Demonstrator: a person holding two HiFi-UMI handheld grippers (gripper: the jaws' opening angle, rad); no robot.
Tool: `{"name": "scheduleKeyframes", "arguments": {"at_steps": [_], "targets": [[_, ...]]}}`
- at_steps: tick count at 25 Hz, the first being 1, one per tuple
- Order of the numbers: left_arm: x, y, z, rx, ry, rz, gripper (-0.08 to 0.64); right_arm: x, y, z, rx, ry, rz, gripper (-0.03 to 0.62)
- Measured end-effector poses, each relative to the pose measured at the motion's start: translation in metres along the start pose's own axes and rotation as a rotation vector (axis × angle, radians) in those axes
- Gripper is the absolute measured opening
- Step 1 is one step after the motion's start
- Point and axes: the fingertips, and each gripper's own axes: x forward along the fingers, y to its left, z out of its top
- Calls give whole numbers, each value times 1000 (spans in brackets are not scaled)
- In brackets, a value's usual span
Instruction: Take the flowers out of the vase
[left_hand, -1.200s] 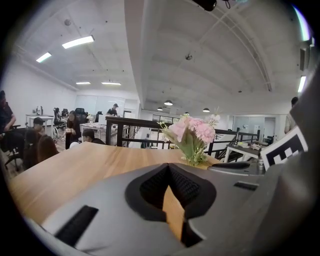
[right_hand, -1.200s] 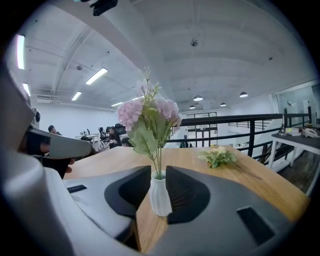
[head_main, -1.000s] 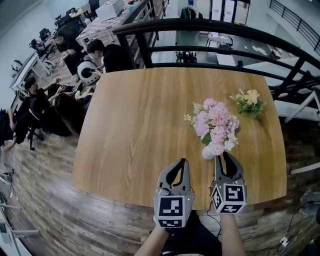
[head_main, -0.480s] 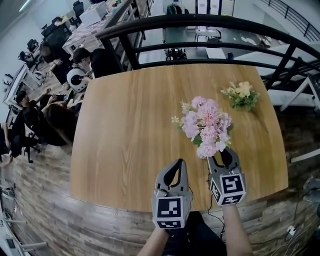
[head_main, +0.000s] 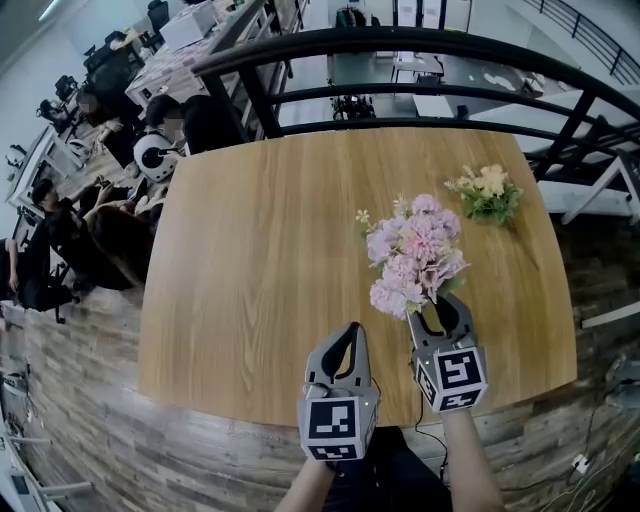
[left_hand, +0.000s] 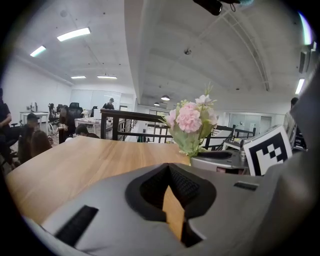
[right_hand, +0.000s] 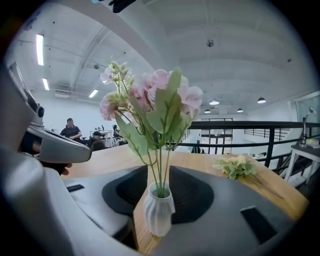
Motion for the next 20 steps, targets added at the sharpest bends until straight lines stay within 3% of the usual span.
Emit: {"name": "scheduleKeyframes", "arguments": {"at_steps": [13, 15, 20], "targets": [[-2, 12, -3, -9, 4, 22, 32, 10, 5, -4, 12, 9, 31, 147], [-2, 13, -5, -9, 7, 24, 32, 10, 5, -4, 13, 7, 33, 85], [-1, 16, -6, -12, 11, 26, 32, 11, 3, -3, -25, 2, 11, 66]]}}
